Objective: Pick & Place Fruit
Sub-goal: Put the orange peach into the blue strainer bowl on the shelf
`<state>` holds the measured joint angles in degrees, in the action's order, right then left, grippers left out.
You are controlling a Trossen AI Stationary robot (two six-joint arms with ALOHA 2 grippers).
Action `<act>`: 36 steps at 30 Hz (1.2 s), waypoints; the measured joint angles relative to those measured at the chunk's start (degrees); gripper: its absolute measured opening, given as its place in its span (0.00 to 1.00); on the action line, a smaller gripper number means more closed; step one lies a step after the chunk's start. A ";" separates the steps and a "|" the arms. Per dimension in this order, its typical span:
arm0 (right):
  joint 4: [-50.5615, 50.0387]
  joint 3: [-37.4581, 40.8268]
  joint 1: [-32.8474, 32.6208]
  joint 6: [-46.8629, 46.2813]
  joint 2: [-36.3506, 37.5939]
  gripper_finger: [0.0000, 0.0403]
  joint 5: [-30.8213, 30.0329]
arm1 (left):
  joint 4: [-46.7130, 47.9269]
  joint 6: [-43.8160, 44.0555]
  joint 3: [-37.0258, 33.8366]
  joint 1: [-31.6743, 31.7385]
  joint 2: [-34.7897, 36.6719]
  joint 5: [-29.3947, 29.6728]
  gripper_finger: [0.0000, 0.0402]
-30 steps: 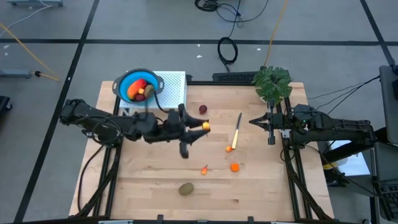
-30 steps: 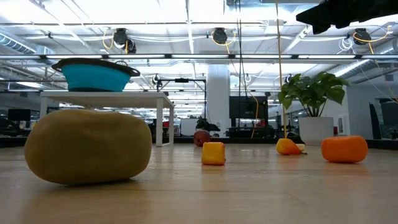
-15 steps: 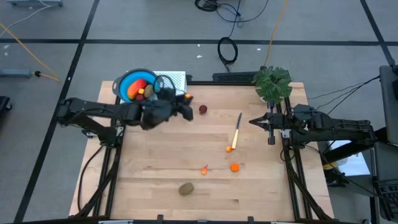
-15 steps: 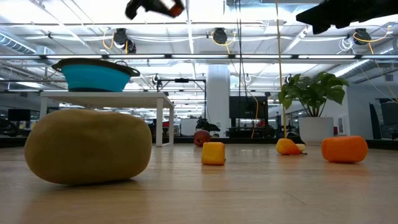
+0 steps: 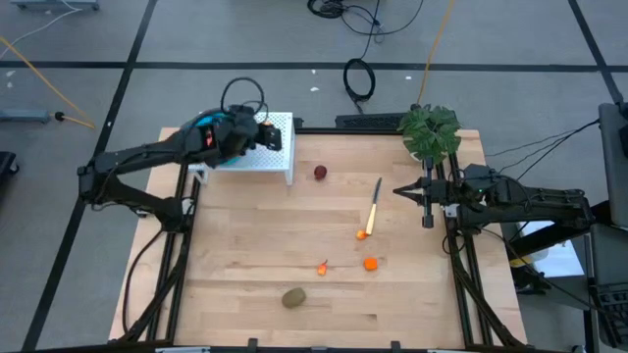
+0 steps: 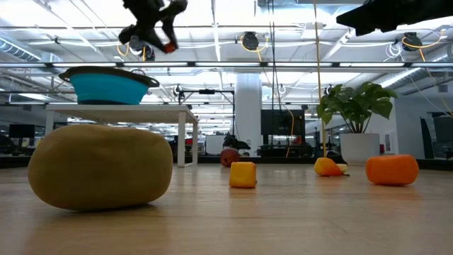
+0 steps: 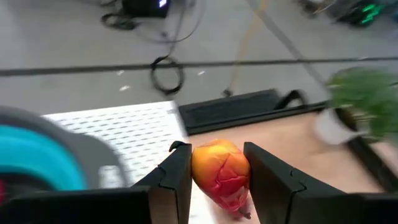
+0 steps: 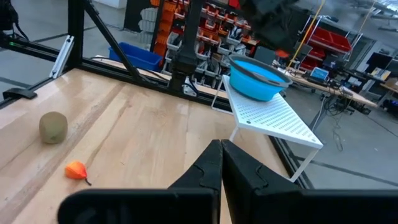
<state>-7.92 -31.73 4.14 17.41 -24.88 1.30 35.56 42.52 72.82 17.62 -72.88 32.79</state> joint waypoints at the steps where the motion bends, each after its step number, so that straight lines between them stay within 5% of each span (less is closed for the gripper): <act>1: 0.02 0.00 0.00 0.00 0.00 0.00 -0.02 | 1.38 -0.24 0.00 1.43 0.07 -0.68 0.31; 15: 0.90 0.00 0.08 -0.17 -0.15 0.00 -9.07 | 16.67 -2.04 -0.07 19.20 0.66 -11.67 0.31; 36: -0.90 0.00 6.44 -3.19 -0.13 0.00 -8.55 | 26.26 -3.37 -0.07 27.22 0.70 -17.92 0.31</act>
<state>-8.82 -31.73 10.58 14.22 -25.02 -7.25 61.82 39.14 72.75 44.84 -72.18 14.87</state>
